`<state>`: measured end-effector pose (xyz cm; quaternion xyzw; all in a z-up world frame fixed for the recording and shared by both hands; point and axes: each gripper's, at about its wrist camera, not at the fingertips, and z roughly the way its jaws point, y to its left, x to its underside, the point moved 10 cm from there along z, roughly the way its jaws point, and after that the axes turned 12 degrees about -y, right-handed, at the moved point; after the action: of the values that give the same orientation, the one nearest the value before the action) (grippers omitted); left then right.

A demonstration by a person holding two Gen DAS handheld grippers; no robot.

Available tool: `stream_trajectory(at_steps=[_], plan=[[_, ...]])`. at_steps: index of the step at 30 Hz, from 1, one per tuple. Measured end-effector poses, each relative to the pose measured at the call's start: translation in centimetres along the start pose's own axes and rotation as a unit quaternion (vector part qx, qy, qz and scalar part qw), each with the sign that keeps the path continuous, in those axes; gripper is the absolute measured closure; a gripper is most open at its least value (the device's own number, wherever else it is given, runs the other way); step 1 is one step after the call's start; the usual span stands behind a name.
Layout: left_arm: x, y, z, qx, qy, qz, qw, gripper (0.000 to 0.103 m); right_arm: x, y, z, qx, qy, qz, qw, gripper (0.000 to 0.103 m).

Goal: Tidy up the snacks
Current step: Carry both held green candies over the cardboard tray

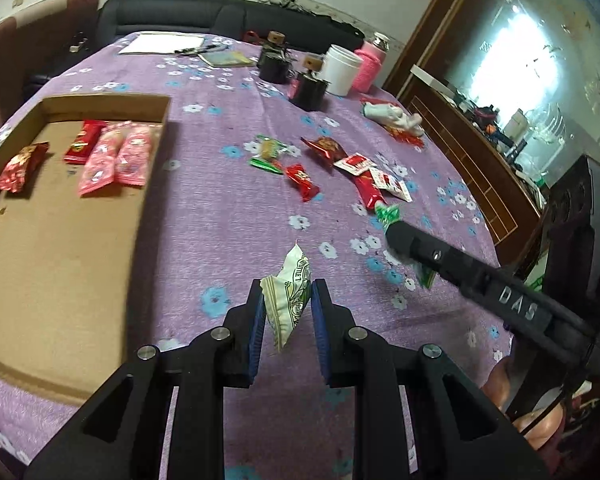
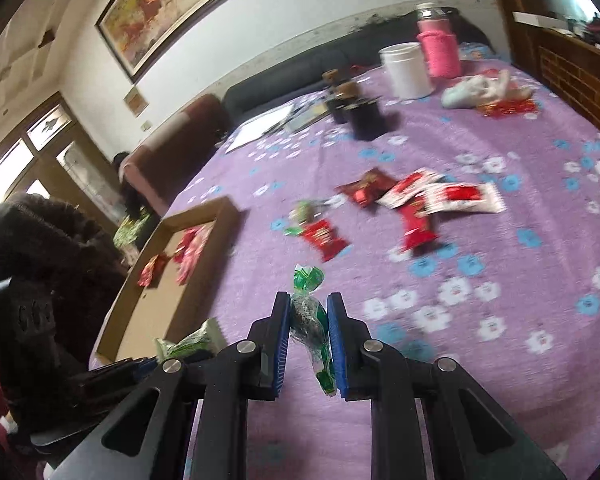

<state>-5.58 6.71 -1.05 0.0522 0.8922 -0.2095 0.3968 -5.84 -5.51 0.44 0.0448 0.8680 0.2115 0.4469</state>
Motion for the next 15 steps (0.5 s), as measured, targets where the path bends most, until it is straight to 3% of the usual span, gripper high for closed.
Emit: stream_trajectory(at_steps=[9, 15], plan=[[-0.5, 1.1, -1.7, 0.0, -0.017, -0.006, 0.9998, 0.083, 2.5, 1.3, -0.1, 0.006, 0.019, -0.036, 0.999, 0.084], [-4.4, 8.8, -3.9, -0.082, -0.055, -0.028, 0.9947, 0.083, 1.2, 6.7, 1.9, -0.038, 0.03, -0.064, 0.997, 0.084]])
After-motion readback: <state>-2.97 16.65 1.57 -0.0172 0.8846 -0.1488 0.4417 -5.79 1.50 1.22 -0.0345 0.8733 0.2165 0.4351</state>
